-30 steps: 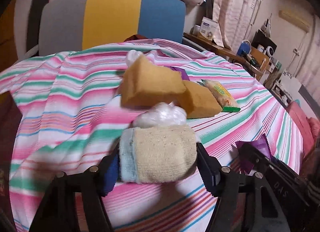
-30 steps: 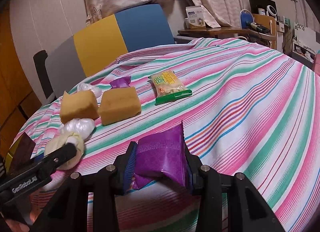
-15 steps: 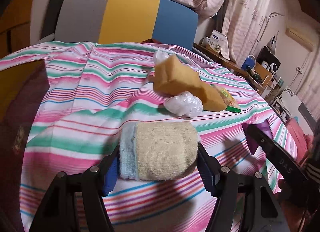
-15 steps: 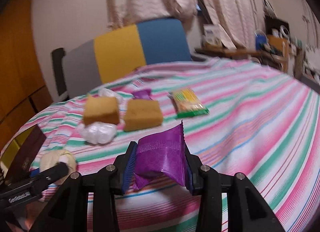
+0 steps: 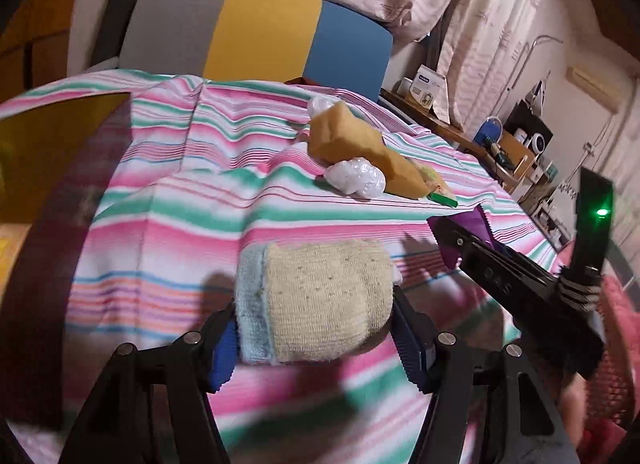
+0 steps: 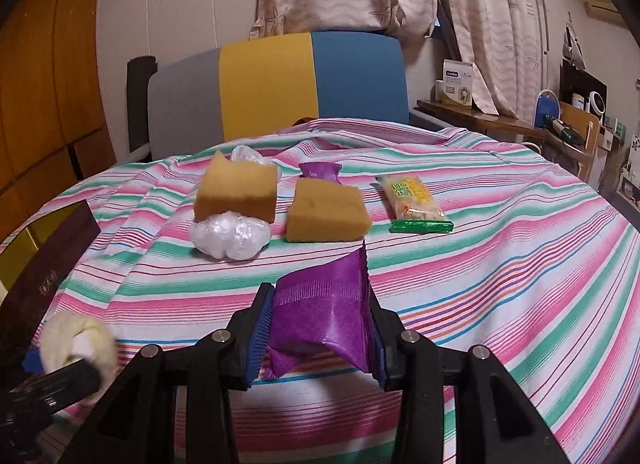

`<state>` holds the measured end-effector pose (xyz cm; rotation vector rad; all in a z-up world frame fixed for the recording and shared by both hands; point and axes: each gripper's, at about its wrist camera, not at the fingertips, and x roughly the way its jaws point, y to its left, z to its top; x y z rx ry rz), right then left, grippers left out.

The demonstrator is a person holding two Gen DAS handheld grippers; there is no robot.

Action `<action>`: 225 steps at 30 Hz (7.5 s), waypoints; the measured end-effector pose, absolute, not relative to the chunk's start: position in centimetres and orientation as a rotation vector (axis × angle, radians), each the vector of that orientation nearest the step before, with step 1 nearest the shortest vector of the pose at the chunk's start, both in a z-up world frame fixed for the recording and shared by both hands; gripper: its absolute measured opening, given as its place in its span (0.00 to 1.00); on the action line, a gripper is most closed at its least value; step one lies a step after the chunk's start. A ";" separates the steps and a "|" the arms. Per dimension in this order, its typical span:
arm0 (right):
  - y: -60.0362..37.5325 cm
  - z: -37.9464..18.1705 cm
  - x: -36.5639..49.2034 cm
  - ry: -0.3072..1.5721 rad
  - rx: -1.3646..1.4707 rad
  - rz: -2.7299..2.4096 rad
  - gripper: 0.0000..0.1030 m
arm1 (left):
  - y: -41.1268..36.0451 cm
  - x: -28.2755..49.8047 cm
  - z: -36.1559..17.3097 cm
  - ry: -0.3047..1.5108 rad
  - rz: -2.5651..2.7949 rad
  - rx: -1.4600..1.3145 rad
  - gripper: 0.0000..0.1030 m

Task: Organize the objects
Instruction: 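Carry the towel over the gold tray and release it with the left tool, then lower the purple sachet into the gold tray and open the right tool, then return the right tool to the items and grasp a tan sponge, then grasp the bubble-wrapped white bundle with the left tool, then carry the bubble-wrapped bundle into the gold tray and release it with the left tool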

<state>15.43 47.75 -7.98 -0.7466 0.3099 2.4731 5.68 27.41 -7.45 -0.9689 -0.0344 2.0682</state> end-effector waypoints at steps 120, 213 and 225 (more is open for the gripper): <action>34.5 -5.7 11.9 0.556 -0.981 2.672 0.54 | 11.5 4.3 -1.0 -0.095 2.401 -0.910 1.00; 54.5 -7.5 15.9 0.510 -0.623 2.275 0.67 | 35.4 -0.7 -7.4 0.218 2.259 -0.883 0.59; 49.4 -5.3 14.1 0.323 -0.630 2.460 0.67 | 31.5 0.6 -8.0 0.134 2.279 -0.916 0.59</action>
